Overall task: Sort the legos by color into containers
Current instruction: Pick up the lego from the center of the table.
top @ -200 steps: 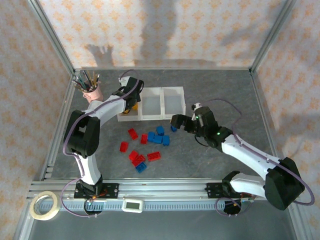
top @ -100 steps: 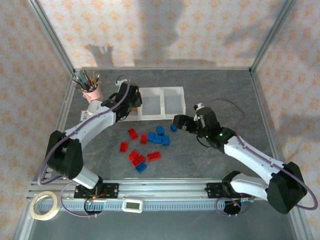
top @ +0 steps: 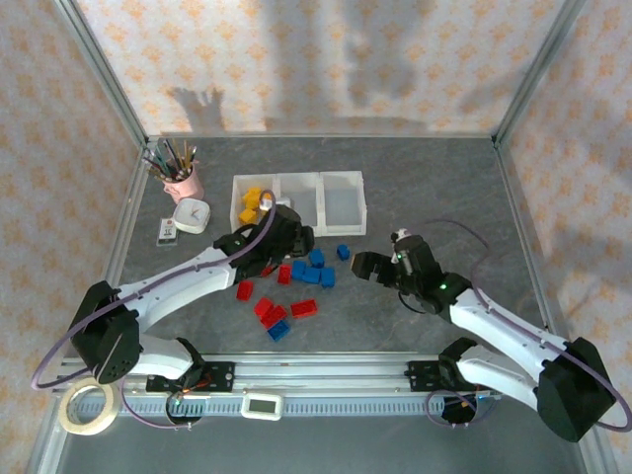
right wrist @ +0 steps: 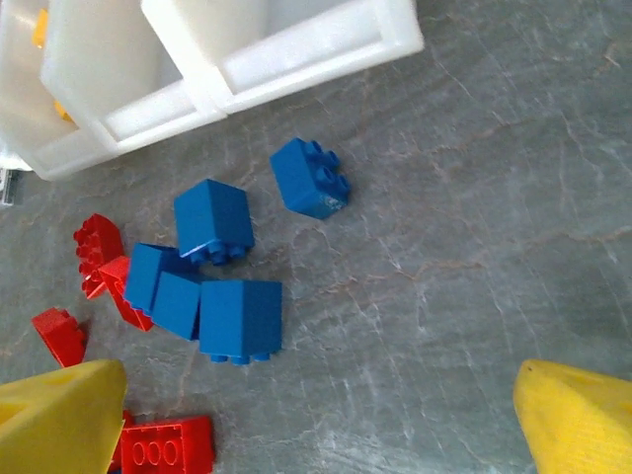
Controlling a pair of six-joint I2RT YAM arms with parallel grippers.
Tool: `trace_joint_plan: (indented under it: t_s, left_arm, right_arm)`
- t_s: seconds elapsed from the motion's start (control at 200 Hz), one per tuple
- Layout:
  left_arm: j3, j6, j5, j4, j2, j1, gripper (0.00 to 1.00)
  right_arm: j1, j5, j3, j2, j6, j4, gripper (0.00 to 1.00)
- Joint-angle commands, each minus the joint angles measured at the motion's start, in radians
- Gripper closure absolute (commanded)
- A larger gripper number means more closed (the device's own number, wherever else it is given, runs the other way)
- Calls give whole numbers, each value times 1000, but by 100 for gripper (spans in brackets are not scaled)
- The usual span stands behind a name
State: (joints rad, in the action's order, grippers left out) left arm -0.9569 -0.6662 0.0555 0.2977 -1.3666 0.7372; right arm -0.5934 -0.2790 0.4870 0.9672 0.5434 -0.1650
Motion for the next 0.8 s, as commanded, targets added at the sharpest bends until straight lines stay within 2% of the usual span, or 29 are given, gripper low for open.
trace_joint_plan:
  t_s: [0.0,0.275,0.516,0.796]
  left_arm:
    - [-7,-59,1,-4,-32,62,41]
    - [-106,-72,33,11,-205,157,40]
    - [-246,-78,73,1,-390,163,37]
    - [-412,-87,135,57,-610,162,33]
  right_arm:
    - [-6,47,-33,-43,27,-5,0]
    - [9,85,-68,-77,47,-13,0]
    - [88,23,-94,-86,56,1,0]
    - [132,18,-103,-119,40,-12,0]
